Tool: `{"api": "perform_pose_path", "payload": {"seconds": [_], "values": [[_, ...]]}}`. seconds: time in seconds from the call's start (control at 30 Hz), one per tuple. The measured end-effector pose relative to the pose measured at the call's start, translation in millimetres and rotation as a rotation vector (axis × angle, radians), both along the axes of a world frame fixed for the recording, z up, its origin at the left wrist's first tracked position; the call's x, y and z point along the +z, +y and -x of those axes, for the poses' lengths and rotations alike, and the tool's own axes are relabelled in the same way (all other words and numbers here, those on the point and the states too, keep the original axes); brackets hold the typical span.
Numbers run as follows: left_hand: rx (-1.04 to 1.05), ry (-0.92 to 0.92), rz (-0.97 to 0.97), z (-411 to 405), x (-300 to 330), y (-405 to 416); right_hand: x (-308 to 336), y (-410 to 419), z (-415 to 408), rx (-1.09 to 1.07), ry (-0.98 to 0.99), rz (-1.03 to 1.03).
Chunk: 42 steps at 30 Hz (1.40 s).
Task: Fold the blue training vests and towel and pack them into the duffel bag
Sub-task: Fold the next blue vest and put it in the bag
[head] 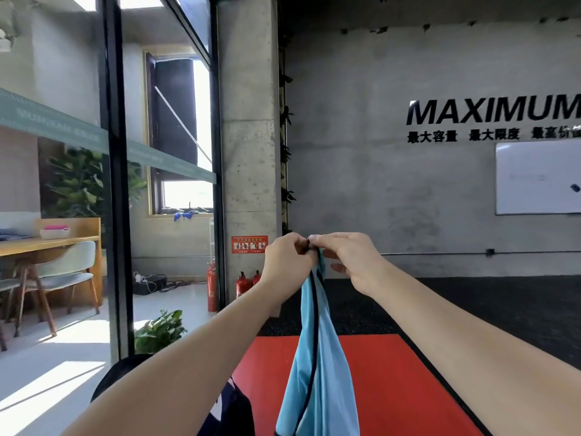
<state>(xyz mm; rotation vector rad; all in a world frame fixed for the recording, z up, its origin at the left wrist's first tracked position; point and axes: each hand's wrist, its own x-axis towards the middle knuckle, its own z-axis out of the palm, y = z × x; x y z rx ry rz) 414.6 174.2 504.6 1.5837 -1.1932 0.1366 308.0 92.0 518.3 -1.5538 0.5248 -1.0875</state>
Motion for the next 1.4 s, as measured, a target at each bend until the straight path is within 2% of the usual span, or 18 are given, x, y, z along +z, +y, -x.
{"api": "perform_pose_path", "payload": {"seconds": [0.1,0.13,0.23,0.33,0.43,0.67,0.87,0.97,1.07,1.27,1.4], "values": [[-0.286,0.395,-0.056,0.6,16.5,2.6,1.4,-3.7,3.4,0.043,-0.031,-0.016],[-0.352,0.464,-0.070,0.3,22.1,3.8,2.2,-4.0,6.8,0.053,-0.035,-0.017],[-0.411,0.595,-0.016,-0.3,38.3,7.6,2.3,-3.8,18.8,0.086,-0.007,0.019],[-0.468,0.697,0.028,4.1,58.7,12.0,4.3,-1.2,31.2,0.239,-0.008,0.054],[-0.511,0.770,0.047,11.2,82.4,20.1,11.8,2.8,40.9,0.274,0.084,0.150],[-0.604,0.739,0.121,14.5,122.4,31.9,31.1,16.4,55.5,0.229,0.016,0.170],[-0.576,0.585,0.089,13.6,143.4,35.8,40.7,34.8,59.1,0.211,-0.047,0.245],[-0.517,0.513,0.096,16.4,148.2,32.1,50.0,42.2,62.2,0.314,-0.105,0.140],[-0.485,0.519,0.125,14.5,149.2,27.9,60.7,44.7,75.3,0.432,-0.198,0.052],[-0.430,0.454,0.137,12.6,140.5,18.3,60.5,25.3,78.9,0.203,-0.259,0.020],[-0.411,0.407,0.156,3.6,134.9,4.2,49.7,6.7,80.7,0.259,-0.259,-0.038]]}}
